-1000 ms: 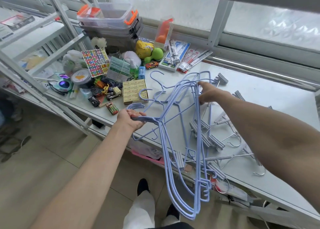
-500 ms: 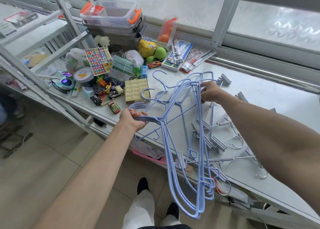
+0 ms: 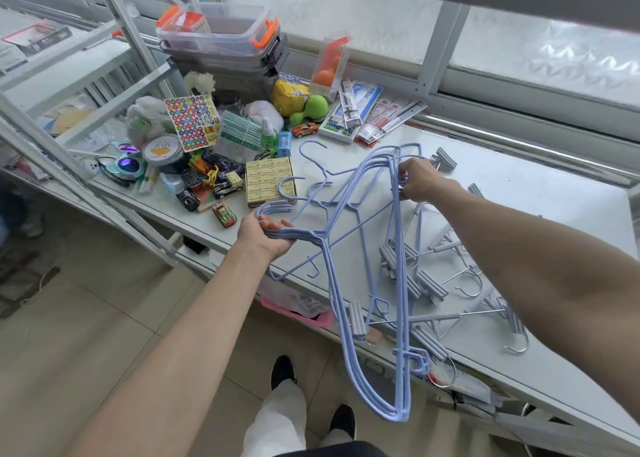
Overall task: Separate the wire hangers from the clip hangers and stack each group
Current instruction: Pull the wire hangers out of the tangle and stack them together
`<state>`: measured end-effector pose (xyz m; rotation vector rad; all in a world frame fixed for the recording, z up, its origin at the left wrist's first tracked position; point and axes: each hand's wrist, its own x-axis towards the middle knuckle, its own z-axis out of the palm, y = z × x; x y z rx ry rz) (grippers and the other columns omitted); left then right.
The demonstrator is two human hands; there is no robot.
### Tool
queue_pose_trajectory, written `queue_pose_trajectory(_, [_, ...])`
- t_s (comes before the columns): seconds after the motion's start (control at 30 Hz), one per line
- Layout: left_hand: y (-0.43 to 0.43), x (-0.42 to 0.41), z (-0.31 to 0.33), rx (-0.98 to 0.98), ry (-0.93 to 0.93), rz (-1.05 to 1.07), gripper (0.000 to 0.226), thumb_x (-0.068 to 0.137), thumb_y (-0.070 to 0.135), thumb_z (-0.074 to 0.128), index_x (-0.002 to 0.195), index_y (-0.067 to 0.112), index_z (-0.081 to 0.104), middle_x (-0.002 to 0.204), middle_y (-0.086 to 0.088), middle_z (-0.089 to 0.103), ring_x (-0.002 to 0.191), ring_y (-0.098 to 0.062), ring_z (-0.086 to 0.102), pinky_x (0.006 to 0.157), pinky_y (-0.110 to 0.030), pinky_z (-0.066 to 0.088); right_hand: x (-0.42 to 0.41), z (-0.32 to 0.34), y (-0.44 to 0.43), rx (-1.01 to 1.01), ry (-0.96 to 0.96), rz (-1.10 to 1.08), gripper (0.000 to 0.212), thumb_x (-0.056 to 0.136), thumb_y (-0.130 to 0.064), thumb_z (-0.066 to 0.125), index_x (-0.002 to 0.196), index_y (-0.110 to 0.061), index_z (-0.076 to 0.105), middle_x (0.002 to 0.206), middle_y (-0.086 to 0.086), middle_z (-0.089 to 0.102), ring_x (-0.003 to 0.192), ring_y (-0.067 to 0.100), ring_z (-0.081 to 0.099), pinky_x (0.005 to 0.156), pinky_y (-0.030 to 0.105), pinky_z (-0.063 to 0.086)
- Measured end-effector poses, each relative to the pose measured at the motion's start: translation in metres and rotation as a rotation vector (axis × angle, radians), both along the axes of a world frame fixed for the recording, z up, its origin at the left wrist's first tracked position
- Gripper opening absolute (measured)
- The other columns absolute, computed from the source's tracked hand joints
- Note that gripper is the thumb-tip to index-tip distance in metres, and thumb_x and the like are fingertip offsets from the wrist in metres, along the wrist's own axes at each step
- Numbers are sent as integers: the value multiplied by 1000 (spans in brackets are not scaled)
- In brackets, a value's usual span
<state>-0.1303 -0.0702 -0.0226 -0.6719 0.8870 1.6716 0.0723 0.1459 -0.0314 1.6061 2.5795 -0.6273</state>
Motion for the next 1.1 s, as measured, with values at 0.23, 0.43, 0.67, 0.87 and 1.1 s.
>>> queue_pose_trajectory(0.23, [0, 1, 3, -26, -1, 5, 55, 102, 27, 35, 48, 18, 29, 29, 5, 25, 31, -10, 25, 57, -22, 37, -3, -9, -3, 74, -8, -1, 17, 73, -2, 76, 90, -3, 72, 97, 18, 66, 85, 35, 64, 78, 40, 56])
queue_pose_trajectory(0.43, [-5, 2, -1, 29, -39, 26, 66, 102, 29, 34, 37, 16, 35, 29, 6, 30, 22, -10, 31, 58, -21, 38, -8, -6, -8, 88, -11, -9, 16, 73, 3, 73, 89, 1, 71, 93, 21, 62, 82, 35, 63, 70, 36, 53])
queue_pose_trajectory(0.67, [-4, 6, 7, 8, -36, 59, 52, 103, 32, 30, 52, 20, 29, 28, 7, 23, 19, -10, 23, 52, -20, 35, -11, 0, -10, 39, 2, -81, 18, 78, 1, 64, 68, -5, 51, 87, 16, 53, 78, 30, 52, 62, 32, 41])
queue_pose_trajectory(0.87, [-4, -1, 13, 12, -4, 78, 52, 103, 30, 27, 52, 21, 22, 27, 6, 18, 20, -11, 18, 46, -20, 31, -10, -1, -18, 27, 92, -230, 24, 82, -3, 58, 105, 2, 60, 119, 24, 59, 109, 37, 57, 81, 33, 47])
queue_pose_trajectory(1.1, [-7, -39, 27, 68, 8, 138, 69, 101, 19, 31, 32, 14, 35, 39, 7, 21, 28, -11, 21, 78, -14, 45, -17, 13, -40, -132, 230, -753, 33, 86, -20, 51, 110, 1, 60, 103, 18, 69, 83, 36, 71, 74, 41, 59])
